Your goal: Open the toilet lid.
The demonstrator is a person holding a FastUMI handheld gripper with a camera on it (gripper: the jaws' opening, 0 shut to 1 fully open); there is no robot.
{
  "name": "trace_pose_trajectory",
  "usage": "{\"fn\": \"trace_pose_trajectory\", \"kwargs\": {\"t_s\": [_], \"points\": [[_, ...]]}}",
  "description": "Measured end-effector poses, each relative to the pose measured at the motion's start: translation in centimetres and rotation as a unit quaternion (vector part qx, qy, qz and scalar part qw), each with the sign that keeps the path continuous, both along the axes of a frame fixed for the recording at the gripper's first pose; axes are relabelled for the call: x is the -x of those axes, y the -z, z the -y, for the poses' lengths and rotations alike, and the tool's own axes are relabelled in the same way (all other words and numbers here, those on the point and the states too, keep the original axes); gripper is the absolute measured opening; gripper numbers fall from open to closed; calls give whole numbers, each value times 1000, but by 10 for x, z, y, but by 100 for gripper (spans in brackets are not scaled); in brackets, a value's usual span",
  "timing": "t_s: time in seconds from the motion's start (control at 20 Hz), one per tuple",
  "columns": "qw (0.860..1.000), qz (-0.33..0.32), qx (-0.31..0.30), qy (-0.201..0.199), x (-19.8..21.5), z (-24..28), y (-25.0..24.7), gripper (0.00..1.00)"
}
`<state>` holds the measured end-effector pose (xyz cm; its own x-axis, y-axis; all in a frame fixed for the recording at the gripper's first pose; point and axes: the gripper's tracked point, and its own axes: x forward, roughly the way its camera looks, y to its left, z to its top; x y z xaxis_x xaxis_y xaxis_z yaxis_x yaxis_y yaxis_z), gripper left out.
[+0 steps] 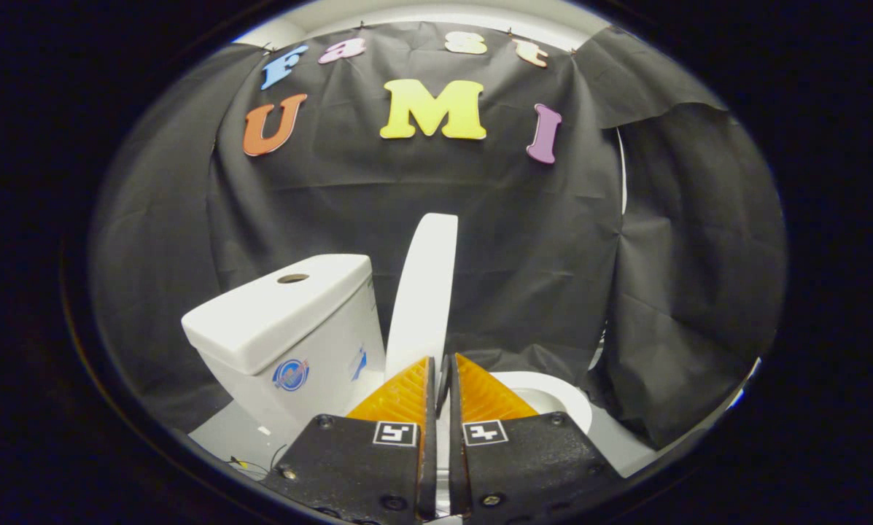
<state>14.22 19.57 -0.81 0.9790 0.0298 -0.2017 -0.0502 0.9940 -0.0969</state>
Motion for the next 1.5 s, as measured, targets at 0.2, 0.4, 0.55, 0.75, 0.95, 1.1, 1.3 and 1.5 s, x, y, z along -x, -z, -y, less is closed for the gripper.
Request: {"fn": "trace_pose_trajectory", "kwargs": {"t_s": [0.2, 0.4, 0.55, 0.75, 0.95, 1.1, 1.3, 1.5], "points": [[1000, 8, 19, -5, 1, -11, 1, 11], [999, 7, 30, -12, 1, -22, 1, 11], [999, 4, 38, -19, 2, -31, 2, 11], [998, 2, 52, -31, 3, -47, 5, 12], [997, 5, 70, -45, 2, -63, 8, 12], [995, 4, 81, -55, 1, -74, 13, 12], [994, 0, 96, -50, 1, -86, 14, 12], [988, -2, 141, -56, 2, -96, 15, 12]]}}
